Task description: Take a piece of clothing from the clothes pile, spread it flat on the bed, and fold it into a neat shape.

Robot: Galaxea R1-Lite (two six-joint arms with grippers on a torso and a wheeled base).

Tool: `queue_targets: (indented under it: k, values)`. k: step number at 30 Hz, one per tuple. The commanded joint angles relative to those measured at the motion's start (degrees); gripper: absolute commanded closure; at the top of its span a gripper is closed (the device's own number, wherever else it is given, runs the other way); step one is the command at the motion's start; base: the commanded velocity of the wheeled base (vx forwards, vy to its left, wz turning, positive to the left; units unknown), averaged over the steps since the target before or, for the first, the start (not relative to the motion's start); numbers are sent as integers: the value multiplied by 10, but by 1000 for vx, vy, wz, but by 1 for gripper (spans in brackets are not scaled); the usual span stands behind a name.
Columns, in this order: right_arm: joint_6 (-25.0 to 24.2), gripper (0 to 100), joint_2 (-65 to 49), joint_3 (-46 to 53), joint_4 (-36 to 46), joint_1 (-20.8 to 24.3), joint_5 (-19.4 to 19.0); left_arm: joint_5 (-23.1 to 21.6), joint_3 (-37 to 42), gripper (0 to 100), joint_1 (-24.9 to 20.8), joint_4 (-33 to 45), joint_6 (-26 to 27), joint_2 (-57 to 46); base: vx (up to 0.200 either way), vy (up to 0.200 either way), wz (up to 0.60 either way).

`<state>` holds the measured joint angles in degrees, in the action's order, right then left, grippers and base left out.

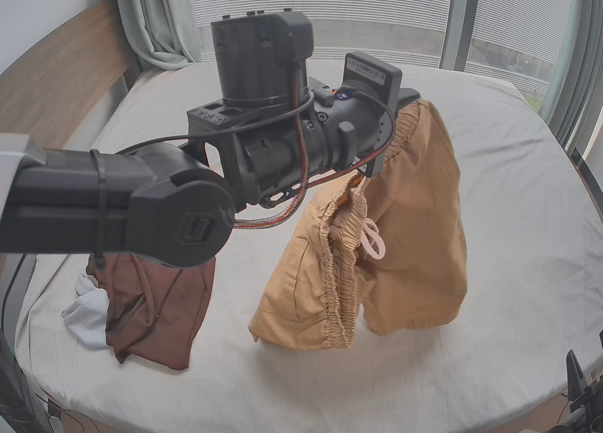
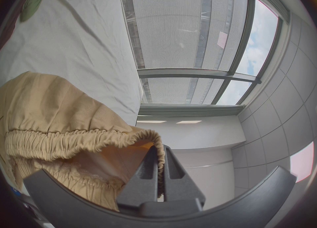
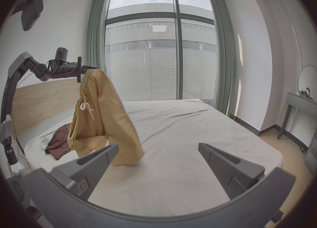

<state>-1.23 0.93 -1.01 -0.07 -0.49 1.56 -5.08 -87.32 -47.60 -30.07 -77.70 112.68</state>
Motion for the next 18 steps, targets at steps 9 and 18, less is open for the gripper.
queue_targets:
  k: [9,18]
  values:
    - [-3,0,-7,10,0,0,1,1,19,100,19,-6,-53,13,0,0,0]
    - [-3,0,-7,10,0,0,1,2,140,100,85,-88,-18,-26,0,0,0]
